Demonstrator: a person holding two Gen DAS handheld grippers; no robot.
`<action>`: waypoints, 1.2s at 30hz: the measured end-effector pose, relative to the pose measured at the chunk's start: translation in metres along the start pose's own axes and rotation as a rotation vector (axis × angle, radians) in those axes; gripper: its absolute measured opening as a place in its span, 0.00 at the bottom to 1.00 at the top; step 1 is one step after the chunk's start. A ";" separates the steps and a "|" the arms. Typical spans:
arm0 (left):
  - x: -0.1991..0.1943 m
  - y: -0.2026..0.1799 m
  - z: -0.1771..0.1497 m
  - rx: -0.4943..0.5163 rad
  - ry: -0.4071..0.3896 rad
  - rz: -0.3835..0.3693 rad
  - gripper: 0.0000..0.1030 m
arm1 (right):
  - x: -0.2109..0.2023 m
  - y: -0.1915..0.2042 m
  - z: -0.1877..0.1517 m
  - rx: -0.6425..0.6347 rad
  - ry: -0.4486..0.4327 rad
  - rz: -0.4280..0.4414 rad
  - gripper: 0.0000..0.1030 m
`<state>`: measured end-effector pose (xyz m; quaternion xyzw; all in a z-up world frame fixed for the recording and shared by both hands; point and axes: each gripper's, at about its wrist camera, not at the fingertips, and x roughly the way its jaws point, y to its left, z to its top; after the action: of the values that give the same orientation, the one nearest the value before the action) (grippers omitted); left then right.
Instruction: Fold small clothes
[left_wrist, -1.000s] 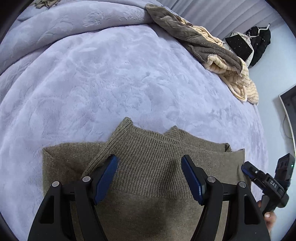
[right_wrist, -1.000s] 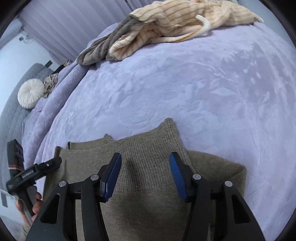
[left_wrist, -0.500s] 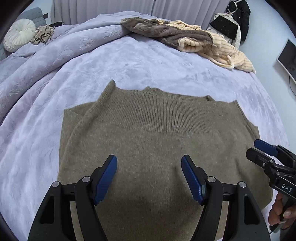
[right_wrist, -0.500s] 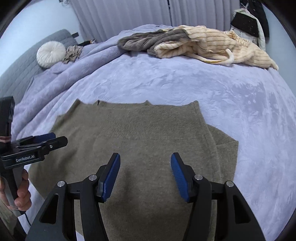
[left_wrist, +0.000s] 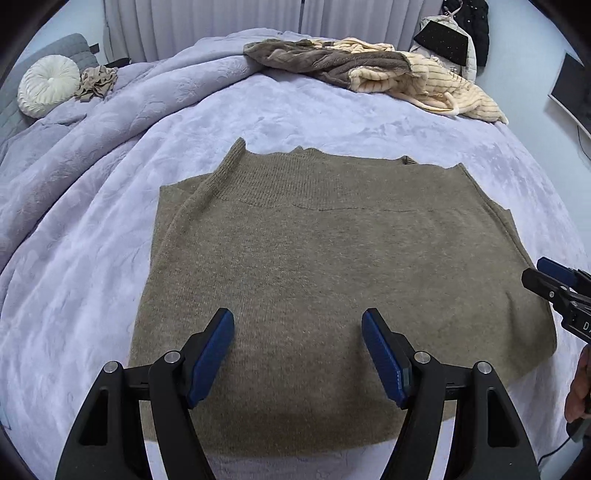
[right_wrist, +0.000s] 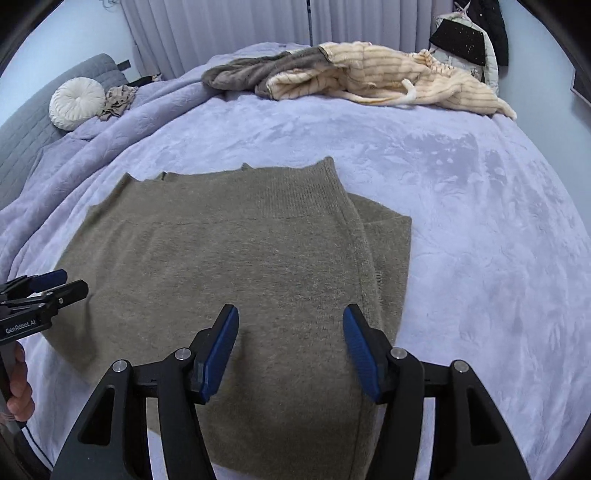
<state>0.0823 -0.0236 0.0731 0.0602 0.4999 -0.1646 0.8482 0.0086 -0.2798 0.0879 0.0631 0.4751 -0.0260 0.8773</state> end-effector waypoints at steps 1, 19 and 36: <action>-0.002 -0.002 -0.003 0.005 -0.001 0.001 0.71 | -0.003 0.005 -0.002 -0.007 -0.004 0.009 0.63; -0.026 0.048 -0.080 -0.180 0.025 -0.001 0.71 | -0.029 0.004 -0.065 0.029 0.029 0.001 0.63; 0.043 0.149 -0.076 -0.611 0.082 -0.624 0.71 | -0.028 0.082 -0.059 -0.101 0.062 0.070 0.63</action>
<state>0.0898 0.1273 -0.0109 -0.3407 0.5533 -0.2549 0.7161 -0.0471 -0.1906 0.0870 0.0362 0.5002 0.0304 0.8646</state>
